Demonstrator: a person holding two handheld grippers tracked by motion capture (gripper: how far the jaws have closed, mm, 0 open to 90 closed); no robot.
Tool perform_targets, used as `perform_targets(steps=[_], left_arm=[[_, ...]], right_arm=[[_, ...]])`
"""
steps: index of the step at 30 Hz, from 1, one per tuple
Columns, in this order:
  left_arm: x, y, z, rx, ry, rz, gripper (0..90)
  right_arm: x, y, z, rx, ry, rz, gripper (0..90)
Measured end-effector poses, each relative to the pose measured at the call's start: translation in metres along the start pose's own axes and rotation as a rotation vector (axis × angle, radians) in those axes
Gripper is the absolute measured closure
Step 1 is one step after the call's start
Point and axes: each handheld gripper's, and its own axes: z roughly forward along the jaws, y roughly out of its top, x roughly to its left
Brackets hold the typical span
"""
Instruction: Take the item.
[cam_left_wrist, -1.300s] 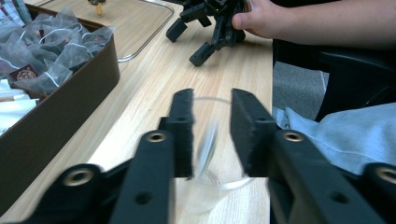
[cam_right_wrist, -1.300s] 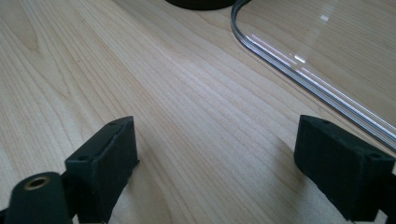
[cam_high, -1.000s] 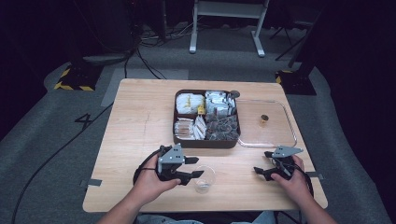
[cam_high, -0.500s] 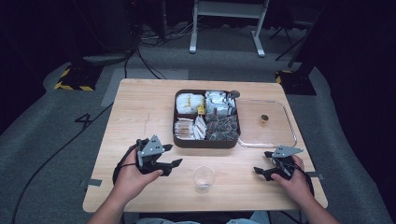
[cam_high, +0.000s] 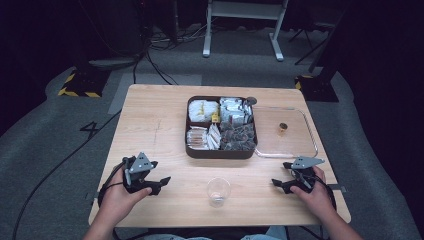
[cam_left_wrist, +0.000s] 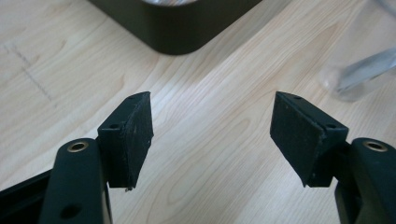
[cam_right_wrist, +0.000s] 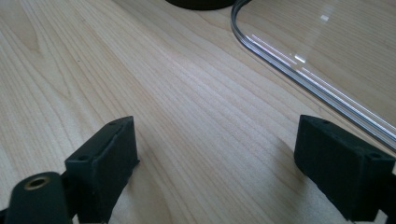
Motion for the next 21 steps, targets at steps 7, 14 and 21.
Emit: perform_targets(steps=[7,14,21], left_arm=[[0.009,-0.021,0.012,0.057,0.008,-0.022,28.1],[0.02,-0.046,0.017,0.127,0.047,-0.056,24.5],[0.024,-0.062,0.021,0.178,0.068,-0.062,22.5]], right_arm=[[0.0,0.0,0.0,0.001,0.0,0.0,13.3],[0.0,0.0,0.0,0.0,0.0,0.0,13.3],[0.0,0.0,0.0,0.0,-0.001,0.0,13.3]])
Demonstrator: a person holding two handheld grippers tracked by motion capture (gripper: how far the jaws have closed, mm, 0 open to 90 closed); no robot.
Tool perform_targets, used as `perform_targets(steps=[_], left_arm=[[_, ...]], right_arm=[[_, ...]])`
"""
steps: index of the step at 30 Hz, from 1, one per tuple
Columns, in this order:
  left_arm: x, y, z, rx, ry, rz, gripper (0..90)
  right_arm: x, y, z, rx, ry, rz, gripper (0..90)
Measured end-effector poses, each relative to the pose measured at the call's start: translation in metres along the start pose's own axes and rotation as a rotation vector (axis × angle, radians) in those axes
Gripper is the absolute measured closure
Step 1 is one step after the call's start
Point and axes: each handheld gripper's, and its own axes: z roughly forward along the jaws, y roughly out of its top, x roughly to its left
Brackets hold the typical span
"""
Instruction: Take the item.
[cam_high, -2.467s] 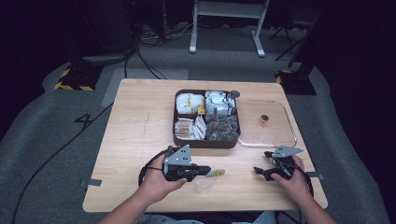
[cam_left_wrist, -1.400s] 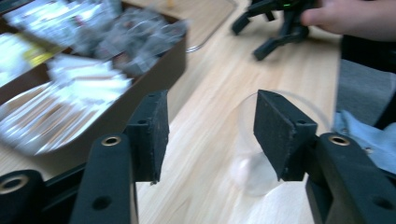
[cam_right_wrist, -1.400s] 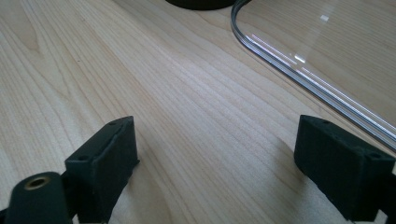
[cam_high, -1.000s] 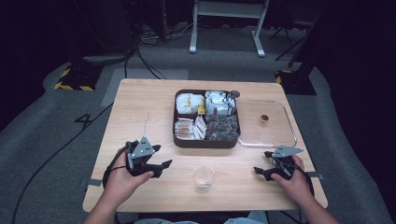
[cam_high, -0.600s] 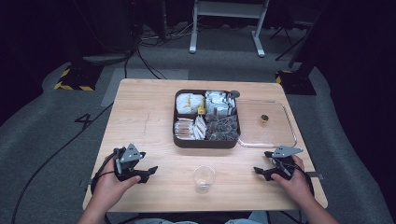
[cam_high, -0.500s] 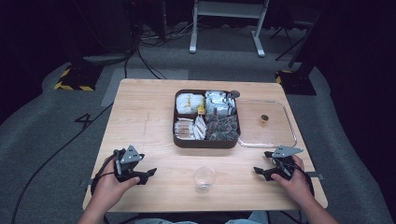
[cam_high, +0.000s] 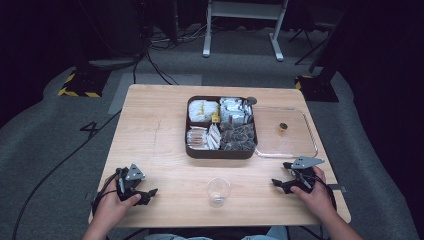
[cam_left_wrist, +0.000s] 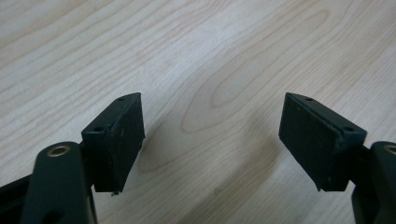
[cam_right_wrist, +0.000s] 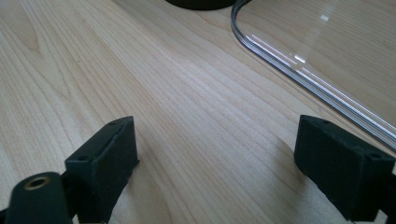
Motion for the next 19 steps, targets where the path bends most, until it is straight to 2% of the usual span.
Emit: perform_targets(steps=[2,4,7,8,13,19], left_arm=[[0.001,-0.002,0.001,0.0,0.014,-0.005,19.5],[0.005,-0.006,0.002,-0.033,0.035,-0.025,17.1],[0.008,-0.009,0.003,-0.052,0.048,-0.053,14.7],[0.011,-0.013,0.006,-0.094,0.047,-0.055,13.7],[0.013,-0.012,0.008,-0.101,0.054,-0.072,9.8],[0.011,-0.013,0.008,-0.098,0.064,-0.084,9.5]], right_arm=[[0.0,0.0,0.0,0.0,0.001,0.001,13.3],[0.0,0.0,0.0,0.0,0.0,0.0,13.3],[0.0,0.0,0.0,0.0,0.001,0.001,13.3],[0.0,0.0,0.0,0.0,0.0,0.0,13.3],[0.0,0.0,0.0,0.0,0.0,0.0,13.3],[0.0,0.0,0.0,0.0,0.001,0.0,13.3]])
